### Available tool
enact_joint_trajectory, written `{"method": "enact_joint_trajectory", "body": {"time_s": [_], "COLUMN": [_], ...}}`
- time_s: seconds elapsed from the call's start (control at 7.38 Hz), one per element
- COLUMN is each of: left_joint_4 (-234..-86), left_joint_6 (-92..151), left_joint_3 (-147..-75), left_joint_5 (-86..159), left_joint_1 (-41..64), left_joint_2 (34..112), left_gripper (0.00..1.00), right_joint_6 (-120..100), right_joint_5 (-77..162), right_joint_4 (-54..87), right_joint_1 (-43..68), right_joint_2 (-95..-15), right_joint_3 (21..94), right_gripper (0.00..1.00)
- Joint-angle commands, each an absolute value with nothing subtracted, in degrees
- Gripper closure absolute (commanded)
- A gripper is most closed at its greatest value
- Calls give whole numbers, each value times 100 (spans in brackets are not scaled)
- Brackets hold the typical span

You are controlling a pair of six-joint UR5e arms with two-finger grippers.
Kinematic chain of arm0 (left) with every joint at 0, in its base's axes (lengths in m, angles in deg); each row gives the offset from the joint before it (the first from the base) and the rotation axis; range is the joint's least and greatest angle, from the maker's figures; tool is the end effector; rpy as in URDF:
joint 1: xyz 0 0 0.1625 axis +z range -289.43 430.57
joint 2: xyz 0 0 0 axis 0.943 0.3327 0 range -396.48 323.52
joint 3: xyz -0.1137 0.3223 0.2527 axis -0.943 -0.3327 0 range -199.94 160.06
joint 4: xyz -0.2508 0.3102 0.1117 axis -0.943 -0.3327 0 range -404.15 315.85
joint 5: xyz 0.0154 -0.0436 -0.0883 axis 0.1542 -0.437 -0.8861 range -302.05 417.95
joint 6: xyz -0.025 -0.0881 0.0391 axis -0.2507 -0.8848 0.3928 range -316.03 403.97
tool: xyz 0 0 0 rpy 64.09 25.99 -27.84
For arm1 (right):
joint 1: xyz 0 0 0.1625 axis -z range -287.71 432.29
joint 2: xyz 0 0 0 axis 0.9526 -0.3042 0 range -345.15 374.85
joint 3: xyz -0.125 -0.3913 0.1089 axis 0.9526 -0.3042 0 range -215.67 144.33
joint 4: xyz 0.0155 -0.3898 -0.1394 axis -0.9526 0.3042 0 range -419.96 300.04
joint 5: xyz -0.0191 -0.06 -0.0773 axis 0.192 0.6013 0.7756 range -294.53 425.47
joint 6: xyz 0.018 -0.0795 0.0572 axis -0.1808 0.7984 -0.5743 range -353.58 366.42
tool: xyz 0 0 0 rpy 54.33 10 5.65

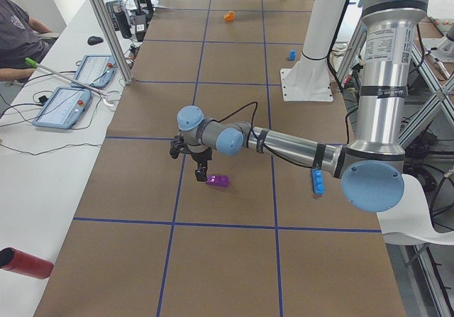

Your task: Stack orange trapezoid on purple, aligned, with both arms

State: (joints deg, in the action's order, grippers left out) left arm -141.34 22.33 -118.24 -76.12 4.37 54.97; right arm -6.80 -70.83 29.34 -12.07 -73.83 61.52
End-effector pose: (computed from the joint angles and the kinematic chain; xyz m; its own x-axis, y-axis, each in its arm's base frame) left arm 0.1486 -0.4957 0.5604 0.6775 0.1191 -0.7258 -0.1465 0.9889 0.0255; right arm 0.0112 -0.5107 0.5813 0.6804 0.0464 0.7314 -0.0602 0.9982 -0.0074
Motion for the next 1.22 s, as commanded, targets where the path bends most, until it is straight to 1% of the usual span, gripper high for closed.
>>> {"method": "enact_joint_trajectory", "body": {"time_s": [0.0, 0.27, 0.54, 0.68, 0.81, 0.95, 1.08], "left_joint_4": [-14380, -14732, -14743, -14751, -14760, -14865, -14874], "left_joint_6": [2174, 1938, 1823, 1753, 1787, 1752, 1743], "left_joint_3": [-11549, -11171, -11143, -11134, -11047, -11003, -10976], "left_joint_5": [-7591, -7582, -7582, -7582, -7574, -7574, -7574], "left_joint_1": [771, 1018, 1219, 1325, 1326, 1327, 1327], "left_joint_2": [5501, 5571, 5572, 5572, 5554, 5545, 5528], "left_gripper": [0, 0, 0, 1, 7, 18, 62], "right_joint_6": [-677, -677, -677, -677, -668, -668, -668], "right_joint_5": [-7050, -7032, -7032, -7032, -7032, -7032, -7032], "right_joint_4": [2916, 2916, 2916, 2916, 2925, 2916, 2916], "right_joint_1": [-1078, -972, -910, -901, -901, -901, -892], "right_joint_2": [-7375, -7357, -7357, -7357, -7357, -7357, -7357], "right_joint_3": [6145, 6145, 6137, 6136, 6136, 6136, 6136], "right_gripper": [0, 0, 0, 0, 0, 0, 0]}}
